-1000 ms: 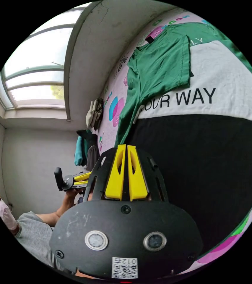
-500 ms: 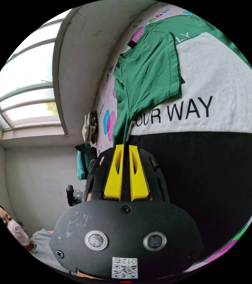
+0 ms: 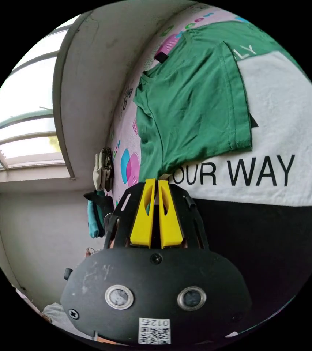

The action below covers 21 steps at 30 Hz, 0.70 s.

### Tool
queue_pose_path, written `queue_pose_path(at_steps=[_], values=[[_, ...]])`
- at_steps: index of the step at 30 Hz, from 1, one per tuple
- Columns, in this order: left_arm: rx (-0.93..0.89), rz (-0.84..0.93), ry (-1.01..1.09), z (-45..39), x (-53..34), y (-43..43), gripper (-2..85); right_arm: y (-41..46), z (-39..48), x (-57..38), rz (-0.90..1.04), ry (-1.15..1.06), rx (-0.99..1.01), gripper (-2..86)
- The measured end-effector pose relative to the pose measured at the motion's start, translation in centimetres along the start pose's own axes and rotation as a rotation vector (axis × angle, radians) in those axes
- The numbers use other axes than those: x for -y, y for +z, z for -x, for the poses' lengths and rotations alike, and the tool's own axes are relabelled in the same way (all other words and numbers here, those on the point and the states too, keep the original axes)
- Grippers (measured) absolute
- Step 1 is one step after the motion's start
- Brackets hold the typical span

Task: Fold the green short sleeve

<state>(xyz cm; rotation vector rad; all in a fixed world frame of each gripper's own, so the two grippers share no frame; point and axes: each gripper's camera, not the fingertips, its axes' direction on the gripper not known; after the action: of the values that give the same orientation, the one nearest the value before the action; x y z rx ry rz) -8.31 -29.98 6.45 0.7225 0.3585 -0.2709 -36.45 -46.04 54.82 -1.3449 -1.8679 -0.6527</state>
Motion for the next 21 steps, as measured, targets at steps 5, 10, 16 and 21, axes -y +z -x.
queue_pose_path(at_steps=[5, 10, 16, 21], values=[[-0.068, 0.0, -0.017, -0.1, 0.5, 1.1, 0.3, 0.2, 2.1, -0.3, 0.049, -0.125, -0.184, -0.1], [-0.034, 0.069, -0.107, 0.7, 1.2, 5.1, 0.4, 0.2, 0.6, -1.8, 0.017, -0.084, -0.185, 0.2], [-0.095, 0.122, -0.055, 0.1, 0.5, 6.5, 0.7, -1.0, 0.2, -5.7, 0.038, -0.144, -0.167, 0.4], [0.03, 0.059, -0.114, 1.9, -0.8, 4.3, 0.8, -1.3, -0.3, -10.8, 0.165, -0.193, -0.066, 0.7]])
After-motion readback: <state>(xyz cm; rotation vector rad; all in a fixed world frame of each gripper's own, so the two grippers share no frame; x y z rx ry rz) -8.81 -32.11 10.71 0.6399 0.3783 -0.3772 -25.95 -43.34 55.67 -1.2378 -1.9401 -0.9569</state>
